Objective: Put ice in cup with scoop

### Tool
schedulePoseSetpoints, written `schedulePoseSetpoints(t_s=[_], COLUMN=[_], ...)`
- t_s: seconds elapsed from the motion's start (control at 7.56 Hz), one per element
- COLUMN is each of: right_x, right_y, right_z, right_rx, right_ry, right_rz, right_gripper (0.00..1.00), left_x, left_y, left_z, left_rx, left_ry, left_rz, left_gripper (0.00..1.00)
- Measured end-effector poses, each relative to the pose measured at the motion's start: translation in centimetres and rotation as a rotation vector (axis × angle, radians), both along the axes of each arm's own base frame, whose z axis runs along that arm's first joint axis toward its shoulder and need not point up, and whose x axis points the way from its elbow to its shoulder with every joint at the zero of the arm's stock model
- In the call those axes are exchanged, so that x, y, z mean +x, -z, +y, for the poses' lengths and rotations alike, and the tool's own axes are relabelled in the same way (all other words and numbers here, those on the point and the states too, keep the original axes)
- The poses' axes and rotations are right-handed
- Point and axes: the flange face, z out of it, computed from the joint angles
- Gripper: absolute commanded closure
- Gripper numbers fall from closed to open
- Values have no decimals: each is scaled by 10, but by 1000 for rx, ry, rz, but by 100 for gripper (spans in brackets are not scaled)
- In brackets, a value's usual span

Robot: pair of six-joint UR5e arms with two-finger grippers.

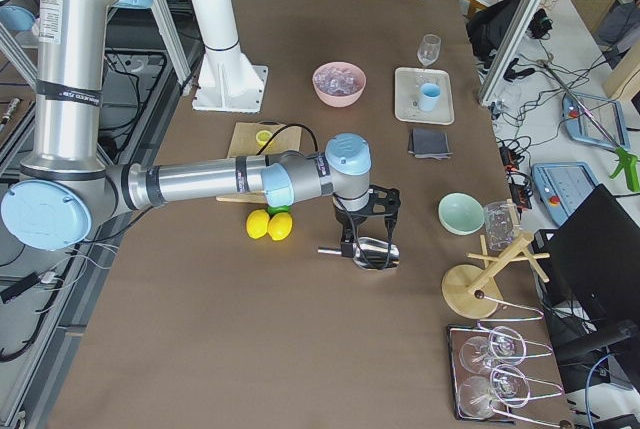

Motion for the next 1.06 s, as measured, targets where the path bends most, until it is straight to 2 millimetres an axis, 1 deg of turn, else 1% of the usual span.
schedulePoseSetpoints(t_s=[0.13, 0.26, 0.4, 0.53, 0.66, 0.79, 0.93, 1.06], right_x=[-32, -55, -74, -90, -104, -114, -122, -129], right_y=[-5, -21, -38, -53, -61, -67, -71, -75], right_z=[-4, -5, -4, 3, 10, 18, 24, 29], right_rx=[12, 38, 57, 71, 78, 82, 85, 85], right_ry=[-16, -14, -15, -20, -18, -7, 8, 23], right_rz=[8, 5, -1, 5, 11, 15, 18, 20], right_gripper=[0, 0, 0, 1, 4, 7, 15, 24], left_x=[22, 53, 88, 120, 155, 191, 231, 271], left_y=[23, 49, 75, 99, 124, 146, 165, 178], left_z=[-9, -19, -25, -27, -23, -10, 6, 23], left_rx=[46, 99, 153, 221, 315, 406, 481, 554], left_ry=[-38, -92, -151, -205, -264, -327, -392, -438], left_rz=[11, 26, 41, 63, 101, 146, 181, 181], left_gripper=[1, 1, 1, 1, 1, 1, 1, 1])
